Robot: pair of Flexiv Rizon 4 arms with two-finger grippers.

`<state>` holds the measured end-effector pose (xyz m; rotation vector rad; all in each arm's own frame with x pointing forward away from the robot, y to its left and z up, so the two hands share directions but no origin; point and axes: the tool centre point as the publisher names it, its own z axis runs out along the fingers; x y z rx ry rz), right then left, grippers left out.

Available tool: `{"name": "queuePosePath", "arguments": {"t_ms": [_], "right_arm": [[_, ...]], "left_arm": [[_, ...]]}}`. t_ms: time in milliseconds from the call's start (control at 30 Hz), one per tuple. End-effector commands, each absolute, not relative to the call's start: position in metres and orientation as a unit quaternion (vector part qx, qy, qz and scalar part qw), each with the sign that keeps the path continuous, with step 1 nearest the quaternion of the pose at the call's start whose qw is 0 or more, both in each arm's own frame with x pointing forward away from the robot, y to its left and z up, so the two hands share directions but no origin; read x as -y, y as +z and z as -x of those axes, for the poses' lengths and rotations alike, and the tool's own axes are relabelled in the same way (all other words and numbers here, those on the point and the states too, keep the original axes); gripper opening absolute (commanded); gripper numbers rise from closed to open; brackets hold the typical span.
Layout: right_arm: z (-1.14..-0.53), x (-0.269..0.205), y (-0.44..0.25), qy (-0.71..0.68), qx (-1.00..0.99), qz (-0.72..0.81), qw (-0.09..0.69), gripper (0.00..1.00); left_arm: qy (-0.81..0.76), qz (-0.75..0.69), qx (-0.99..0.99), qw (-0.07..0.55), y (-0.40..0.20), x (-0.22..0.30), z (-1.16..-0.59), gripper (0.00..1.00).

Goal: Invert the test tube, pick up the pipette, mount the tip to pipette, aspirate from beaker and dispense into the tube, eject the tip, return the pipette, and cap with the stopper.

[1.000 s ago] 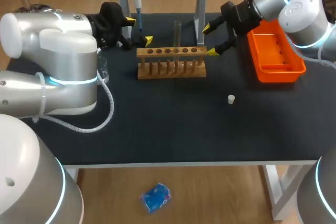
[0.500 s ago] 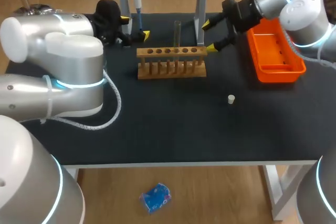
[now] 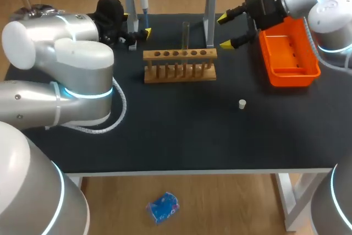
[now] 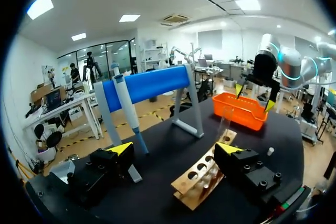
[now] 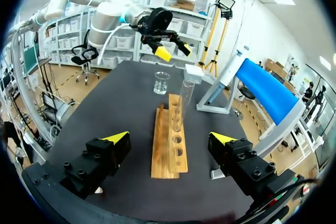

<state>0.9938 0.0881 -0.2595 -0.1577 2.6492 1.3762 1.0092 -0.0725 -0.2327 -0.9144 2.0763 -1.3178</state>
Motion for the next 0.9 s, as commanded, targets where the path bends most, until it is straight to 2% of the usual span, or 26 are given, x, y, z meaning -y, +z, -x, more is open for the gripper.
{"name": "queuePosePath", "arguments": {"t_ms": [33, 567, 800, 900], "right_arm": [[-0.988, -0.087, -0.256, 0.455, -0.886, 0.05, 0.08, 1.0], [-0.988, -0.087, -0.256, 0.455, -0.886, 0.05, 0.08, 1.0], [-0.941, -0.091, -0.26, 0.505, -0.86, 0.037, 0.06, 1.0], [-0.918, -0.091, -0.261, 0.524, -0.849, 0.031, 0.055, 1.0]], "left_arm": [[-0.483, 0.344, -0.759, 0.268, -0.237, 0.08, -1.008, 1.0], [-0.483, 0.344, -0.759, 0.268, -0.237, 0.08, -1.008, 1.0], [-0.489, 0.335, -0.763, 0.259, -0.234, 0.033, -1.003, 1.0], [-0.498, 0.335, -0.764, 0.237, -0.235, 0.013, -0.998, 1.0]]}}
